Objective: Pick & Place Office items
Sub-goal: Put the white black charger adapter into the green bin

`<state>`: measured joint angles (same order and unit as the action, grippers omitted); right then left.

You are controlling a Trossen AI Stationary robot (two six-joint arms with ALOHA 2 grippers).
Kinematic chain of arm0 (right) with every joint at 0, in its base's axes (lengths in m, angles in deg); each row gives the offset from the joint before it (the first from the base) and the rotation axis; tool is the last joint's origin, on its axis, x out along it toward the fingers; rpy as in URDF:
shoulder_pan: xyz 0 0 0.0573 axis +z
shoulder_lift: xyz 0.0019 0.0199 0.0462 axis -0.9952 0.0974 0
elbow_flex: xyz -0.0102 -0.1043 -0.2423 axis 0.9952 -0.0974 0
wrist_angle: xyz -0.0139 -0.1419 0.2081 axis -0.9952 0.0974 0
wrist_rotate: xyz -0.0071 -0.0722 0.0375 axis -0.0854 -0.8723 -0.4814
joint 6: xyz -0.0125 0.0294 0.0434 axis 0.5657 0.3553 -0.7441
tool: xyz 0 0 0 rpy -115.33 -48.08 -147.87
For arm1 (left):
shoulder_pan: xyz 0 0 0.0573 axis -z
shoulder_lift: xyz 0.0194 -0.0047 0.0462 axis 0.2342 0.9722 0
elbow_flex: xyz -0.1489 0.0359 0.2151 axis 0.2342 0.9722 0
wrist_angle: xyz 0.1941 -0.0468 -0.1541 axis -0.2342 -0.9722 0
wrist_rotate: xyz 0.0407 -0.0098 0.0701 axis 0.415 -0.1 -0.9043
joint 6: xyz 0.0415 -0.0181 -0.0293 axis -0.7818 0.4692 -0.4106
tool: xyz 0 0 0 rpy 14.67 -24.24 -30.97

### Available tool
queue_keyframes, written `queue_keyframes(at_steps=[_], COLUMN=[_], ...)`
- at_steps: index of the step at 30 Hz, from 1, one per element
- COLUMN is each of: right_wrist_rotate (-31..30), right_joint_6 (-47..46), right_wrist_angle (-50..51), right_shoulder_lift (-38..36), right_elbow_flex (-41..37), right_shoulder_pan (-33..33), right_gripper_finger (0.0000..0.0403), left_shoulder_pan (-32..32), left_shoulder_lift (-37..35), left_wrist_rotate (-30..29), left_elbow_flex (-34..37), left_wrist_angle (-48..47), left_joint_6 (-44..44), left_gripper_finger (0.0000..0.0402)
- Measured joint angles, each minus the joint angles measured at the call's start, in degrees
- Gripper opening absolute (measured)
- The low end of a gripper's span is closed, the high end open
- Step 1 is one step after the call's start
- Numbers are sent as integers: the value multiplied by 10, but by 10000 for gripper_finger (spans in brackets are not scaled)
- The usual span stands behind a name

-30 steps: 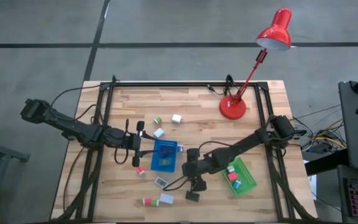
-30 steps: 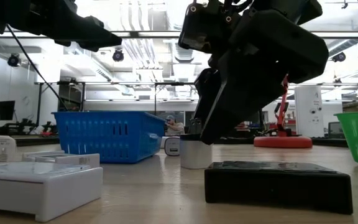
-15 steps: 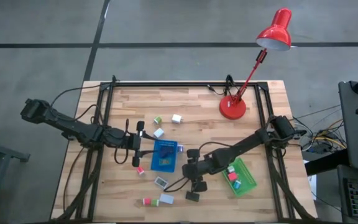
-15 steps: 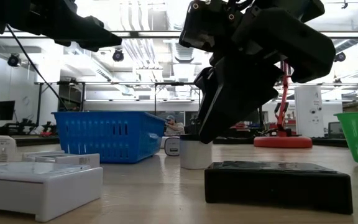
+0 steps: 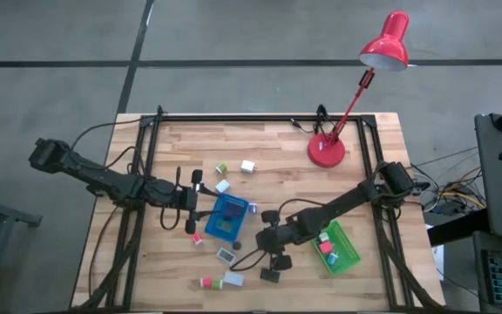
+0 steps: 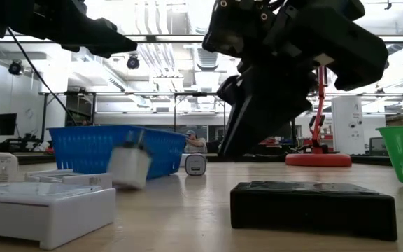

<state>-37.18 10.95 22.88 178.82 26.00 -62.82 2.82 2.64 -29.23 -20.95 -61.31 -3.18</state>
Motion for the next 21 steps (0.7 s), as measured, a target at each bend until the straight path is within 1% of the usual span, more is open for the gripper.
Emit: queue_keyframes(at_steps=[2,3,7,14,21], right_wrist_rotate=[1,6,24,28,28], right_joint_6=[0,0,-1,-5,-7], right_wrist_angle=[0,0,-6,-45,-106], right_shoulder_lift=[0,0,0,0,0], right_elbow_flex=[0,0,0,0,0], right_shoulder_pan=[0,0,0,0,-4], right_gripper_finger=[22,15,20,61,136], left_shoulder_pan=[0,0,0,0,0], left_shoulder_lift=[0,0,0,-1,-13], left_wrist_rotate=[0,0,0,-1,-1], left_elbow_flex=[0,0,0,0,0], left_wrist_angle=[0,0,0,-24,-52], left_joint_6=[0,0,0,0,4], left_gripper_finger=[220,220,220,220,220])
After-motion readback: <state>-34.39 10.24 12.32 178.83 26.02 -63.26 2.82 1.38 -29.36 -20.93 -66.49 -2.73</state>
